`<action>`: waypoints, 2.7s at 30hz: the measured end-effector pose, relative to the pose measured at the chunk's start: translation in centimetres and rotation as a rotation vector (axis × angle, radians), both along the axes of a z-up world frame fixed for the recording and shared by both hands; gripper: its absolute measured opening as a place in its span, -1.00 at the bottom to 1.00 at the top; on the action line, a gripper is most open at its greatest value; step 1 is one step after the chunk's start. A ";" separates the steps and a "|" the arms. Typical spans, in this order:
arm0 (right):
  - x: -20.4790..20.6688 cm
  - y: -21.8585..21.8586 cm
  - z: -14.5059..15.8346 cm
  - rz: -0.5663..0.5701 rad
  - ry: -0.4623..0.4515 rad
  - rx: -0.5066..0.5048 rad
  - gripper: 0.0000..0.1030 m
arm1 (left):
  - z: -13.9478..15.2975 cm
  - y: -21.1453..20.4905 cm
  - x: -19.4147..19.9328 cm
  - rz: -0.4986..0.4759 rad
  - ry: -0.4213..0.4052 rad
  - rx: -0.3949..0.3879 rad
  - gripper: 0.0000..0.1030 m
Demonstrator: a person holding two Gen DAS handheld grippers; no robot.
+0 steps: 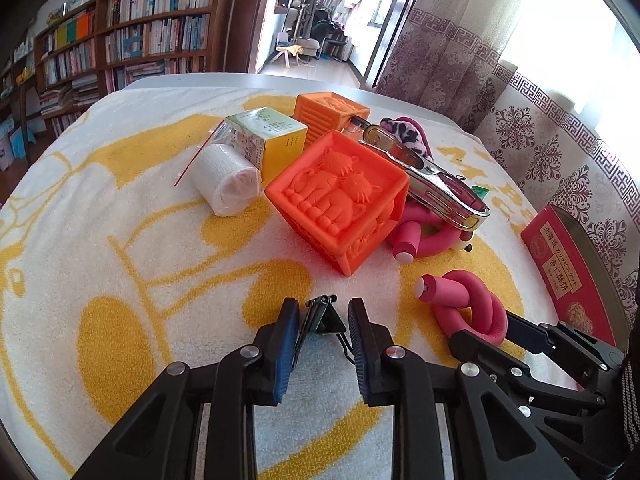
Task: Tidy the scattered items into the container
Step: 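Close the left tool on the binder clip while the right tool grips the pink foam knot, then carry both items over the red tin box and open both tools to drop them, then grasp the orange cat block with the left tool while the right tool moves toward the silver clamp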
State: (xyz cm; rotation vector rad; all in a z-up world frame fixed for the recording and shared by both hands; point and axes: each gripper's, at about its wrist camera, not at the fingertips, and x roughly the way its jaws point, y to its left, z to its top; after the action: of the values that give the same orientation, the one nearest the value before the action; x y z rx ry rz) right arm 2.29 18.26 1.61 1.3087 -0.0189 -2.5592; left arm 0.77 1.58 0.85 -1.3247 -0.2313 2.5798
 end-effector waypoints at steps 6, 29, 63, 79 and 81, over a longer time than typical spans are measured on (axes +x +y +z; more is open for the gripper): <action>-0.3 0.4 -0.1 0.003 0.002 -0.023 -0.08 | 0.0 -0.6 0.1 0.010 0.008 0.020 -0.53; 6.8 10.4 8.4 -0.261 0.244 -0.049 -0.09 | 4.8 5.1 3.2 -0.172 0.112 0.103 -0.53; 11.3 27.5 8.7 -0.663 0.275 -0.147 0.33 | 9.1 24.6 6.4 -0.548 0.149 0.153 0.75; 11.1 24.7 8.5 -0.616 0.281 -0.194 0.57 | 7.5 13.5 3.2 -0.232 0.127 0.106 0.75; 11.1 24.0 8.7 -0.602 0.291 -0.182 0.57 | 7.2 11.4 2.9 -0.175 0.122 0.104 0.75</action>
State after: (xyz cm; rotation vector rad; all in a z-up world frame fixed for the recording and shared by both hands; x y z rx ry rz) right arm 13.39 42.31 10.32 0.9518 -0.6644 -3.1207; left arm 3.70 13.02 8.09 -1.0967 -0.2145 2.4558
